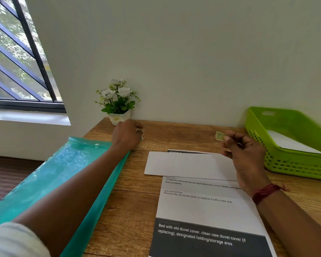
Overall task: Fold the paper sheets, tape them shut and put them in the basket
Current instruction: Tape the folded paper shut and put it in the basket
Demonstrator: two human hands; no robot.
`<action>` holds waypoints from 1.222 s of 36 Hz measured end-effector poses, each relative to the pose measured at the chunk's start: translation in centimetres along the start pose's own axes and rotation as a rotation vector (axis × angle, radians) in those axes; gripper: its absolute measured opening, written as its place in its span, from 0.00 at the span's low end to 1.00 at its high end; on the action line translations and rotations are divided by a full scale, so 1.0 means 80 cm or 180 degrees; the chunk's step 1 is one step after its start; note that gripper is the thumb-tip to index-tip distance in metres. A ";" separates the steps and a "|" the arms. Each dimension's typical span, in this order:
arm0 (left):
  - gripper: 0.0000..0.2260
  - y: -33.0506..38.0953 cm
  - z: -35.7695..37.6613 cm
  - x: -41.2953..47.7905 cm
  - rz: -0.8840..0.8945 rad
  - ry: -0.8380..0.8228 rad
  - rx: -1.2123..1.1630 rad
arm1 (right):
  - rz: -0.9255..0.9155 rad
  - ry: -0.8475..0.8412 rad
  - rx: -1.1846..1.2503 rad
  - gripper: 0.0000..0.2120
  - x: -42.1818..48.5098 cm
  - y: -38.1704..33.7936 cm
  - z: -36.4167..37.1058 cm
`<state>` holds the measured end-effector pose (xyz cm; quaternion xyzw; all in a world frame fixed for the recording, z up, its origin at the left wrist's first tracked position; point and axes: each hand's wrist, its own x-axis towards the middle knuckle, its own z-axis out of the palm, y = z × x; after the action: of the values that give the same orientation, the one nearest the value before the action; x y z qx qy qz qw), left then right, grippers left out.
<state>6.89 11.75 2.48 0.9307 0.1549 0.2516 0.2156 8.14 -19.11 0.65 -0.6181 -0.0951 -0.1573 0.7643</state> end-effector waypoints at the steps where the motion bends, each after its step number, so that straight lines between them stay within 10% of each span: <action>1: 0.10 0.007 -0.003 -0.002 0.0062 0.0046 -0.0119 | -0.0001 -0.0026 -0.0031 0.09 0.000 -0.001 0.001; 18: 0.11 0.151 0.004 -0.075 0.0854 -0.0644 -0.1628 | -0.0334 -0.0613 -0.0788 0.18 0.000 -0.029 -0.013; 44: 0.11 0.171 0.052 -0.129 0.1640 -0.1152 -0.1484 | -0.1650 -0.2071 -0.2765 0.25 -0.005 -0.016 -0.066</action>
<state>3.06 -5.45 1.68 0.8945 -0.1858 0.1578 0.3749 7.07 -24.42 0.54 -0.8469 -0.3988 -0.1657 0.3103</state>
